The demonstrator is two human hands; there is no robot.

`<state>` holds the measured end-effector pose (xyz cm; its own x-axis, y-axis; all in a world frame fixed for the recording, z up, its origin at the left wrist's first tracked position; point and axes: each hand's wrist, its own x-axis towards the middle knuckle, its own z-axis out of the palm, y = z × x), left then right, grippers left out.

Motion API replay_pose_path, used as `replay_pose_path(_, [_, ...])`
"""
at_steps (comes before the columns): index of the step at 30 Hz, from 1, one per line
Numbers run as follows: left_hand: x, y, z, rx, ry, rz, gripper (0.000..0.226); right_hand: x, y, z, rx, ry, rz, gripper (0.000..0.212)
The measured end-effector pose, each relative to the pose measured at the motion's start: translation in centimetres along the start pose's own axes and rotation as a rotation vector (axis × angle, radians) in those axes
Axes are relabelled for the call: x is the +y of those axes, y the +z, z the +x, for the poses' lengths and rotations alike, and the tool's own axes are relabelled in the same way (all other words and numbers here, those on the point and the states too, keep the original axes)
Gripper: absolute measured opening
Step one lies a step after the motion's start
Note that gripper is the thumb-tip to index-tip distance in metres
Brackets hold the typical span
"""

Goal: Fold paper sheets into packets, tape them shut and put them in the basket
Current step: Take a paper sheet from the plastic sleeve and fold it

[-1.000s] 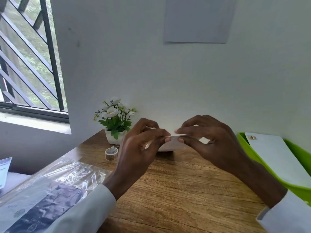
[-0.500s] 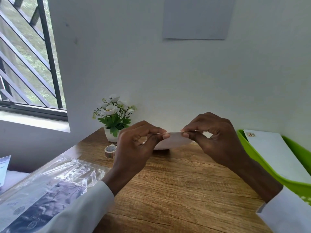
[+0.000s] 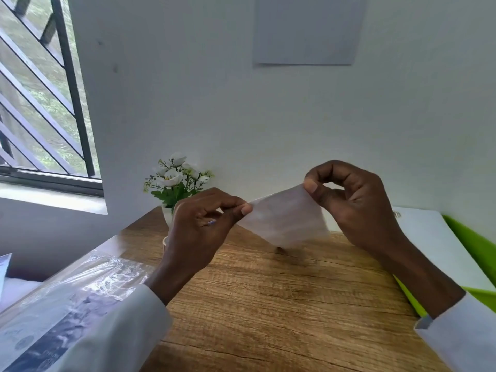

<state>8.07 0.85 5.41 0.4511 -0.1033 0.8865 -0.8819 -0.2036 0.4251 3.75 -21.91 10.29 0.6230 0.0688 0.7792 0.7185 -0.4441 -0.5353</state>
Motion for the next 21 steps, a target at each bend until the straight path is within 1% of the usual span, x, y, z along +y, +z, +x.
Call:
replay_pose_path(2, [-0.3, -0.1, 0.0, -0.096, 0.011, 0.004, 0.008, -1.0, 0.3, 0.1, 0.011, -0.024, -0.01, 0.007])
replay_pose_path(5, [-0.6, -0.1, -0.3, -0.339, -0.077, -0.111, 0.011, -1.7, 0.7, 0.0, -0.016, -0.022, -0.063, 0.005])
replay_pose_path(7, [-0.3, 0.1, -0.7, -0.451, -0.177, -0.216, 0.017, -1.5, 0.9, -0.1, -0.088, 0.017, -0.143, 0.005])
replay_pose_path(8, [0.0, 0.2, -0.8, -0.468, -0.216, -0.26, 0.018, -1.3, 1.2, -0.1, -0.14, 0.042, -0.187, 0.005])
replay_pose_path(10, [0.3, 0.6, -1.0, -0.43, -0.256, -0.298, 0.018, -0.7, 2.0, -0.5, -0.238, 0.078, -0.242, 0.004])
replay_pose_path(12, [0.2, 0.9, -1.1, -0.363, -0.311, -0.307, 0.016, 0.0, 2.9, -0.9, -0.29, 0.095, -0.251, 0.004])
replay_pose_path(14, [-0.2, 1.1, -1.3, -0.329, -0.384, -0.316, 0.017, 0.6, 3.6, -1.3, -0.312, 0.125, -0.24, 0.004])
replay_pose_path(17, [-0.8, 1.3, -1.9, -0.339, -0.462, -0.304, 0.02, 1.5, 4.0, -1.6, -0.339, 0.228, -0.197, 0.005])
replay_pose_path(19, [-1.1, 1.7, -2.3, -0.333, -0.517, -0.307, 0.021, 2.2, 4.3, -1.9, -0.328, 0.265, -0.224, 0.007])
replay_pose_path(21, [-1.2, 2.1, -2.7, -0.309, -0.544, -0.308, 0.019, 2.7, 4.7, -2.1, -0.303, 0.261, -0.271, 0.007])
